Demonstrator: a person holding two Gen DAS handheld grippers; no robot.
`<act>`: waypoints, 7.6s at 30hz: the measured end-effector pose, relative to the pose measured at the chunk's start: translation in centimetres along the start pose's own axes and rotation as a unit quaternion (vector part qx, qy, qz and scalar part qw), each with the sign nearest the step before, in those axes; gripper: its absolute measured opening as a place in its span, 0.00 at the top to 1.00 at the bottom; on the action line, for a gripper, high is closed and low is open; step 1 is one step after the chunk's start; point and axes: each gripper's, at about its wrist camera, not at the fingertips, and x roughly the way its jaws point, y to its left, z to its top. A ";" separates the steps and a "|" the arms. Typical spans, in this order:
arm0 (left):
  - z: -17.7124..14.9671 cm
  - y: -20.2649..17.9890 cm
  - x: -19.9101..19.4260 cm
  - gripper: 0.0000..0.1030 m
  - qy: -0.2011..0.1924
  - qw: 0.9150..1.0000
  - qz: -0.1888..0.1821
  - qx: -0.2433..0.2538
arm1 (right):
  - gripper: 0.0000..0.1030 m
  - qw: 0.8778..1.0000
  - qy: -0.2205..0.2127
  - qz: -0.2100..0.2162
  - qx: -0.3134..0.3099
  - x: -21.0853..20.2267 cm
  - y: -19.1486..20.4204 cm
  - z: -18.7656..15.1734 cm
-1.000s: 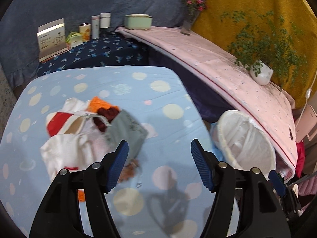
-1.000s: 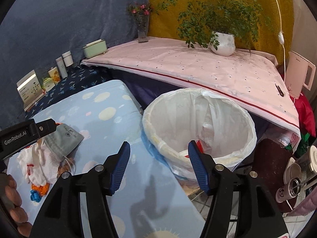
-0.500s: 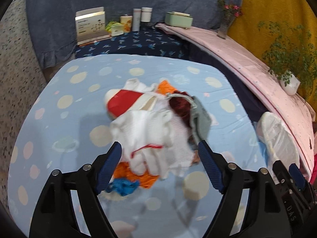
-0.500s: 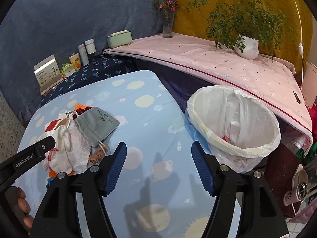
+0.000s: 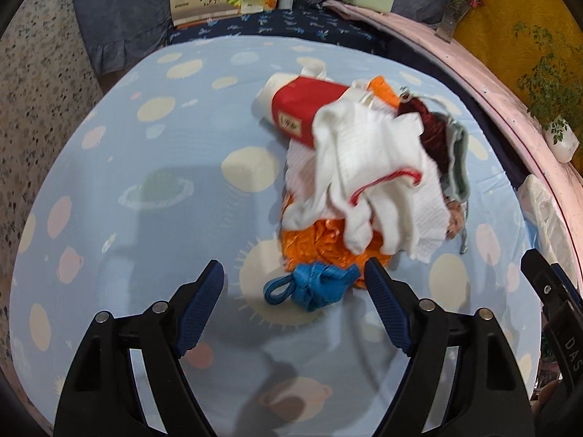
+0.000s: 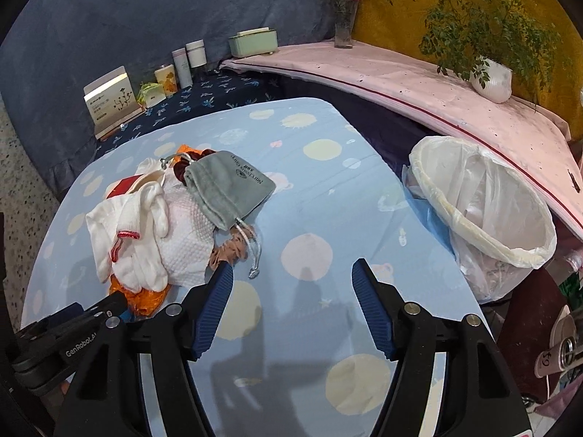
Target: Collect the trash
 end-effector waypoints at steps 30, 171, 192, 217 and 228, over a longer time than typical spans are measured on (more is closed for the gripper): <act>2.5 4.5 -2.8 0.65 -0.030 0.998 -0.037 -0.039 | 0.39 0.996 0.004 0.079 -0.048 1.2 7.7 1.6; 4.2 -24.6 -4.2 0.38 -0.047 0.972 -0.150 0.177 | 0.42 0.988 -0.099 -0.041 0.115 -4.4 -18.1 6.2; 4.0 -6.5 -3.8 0.24 -0.055 0.996 -0.040 0.058 | 0.36 0.997 -0.057 0.036 0.031 -3.1 -4.0 3.6; 6.9 1.1 0.5 0.15 -0.036 0.999 -0.006 0.001 | 0.35 0.997 -0.013 0.074 -0.017 4.8 5.1 4.8; 8.9 -0.7 3.6 0.20 -0.032 0.999 -0.001 0.017 | 0.49 0.997 0.003 0.074 -0.008 8.0 4.6 5.7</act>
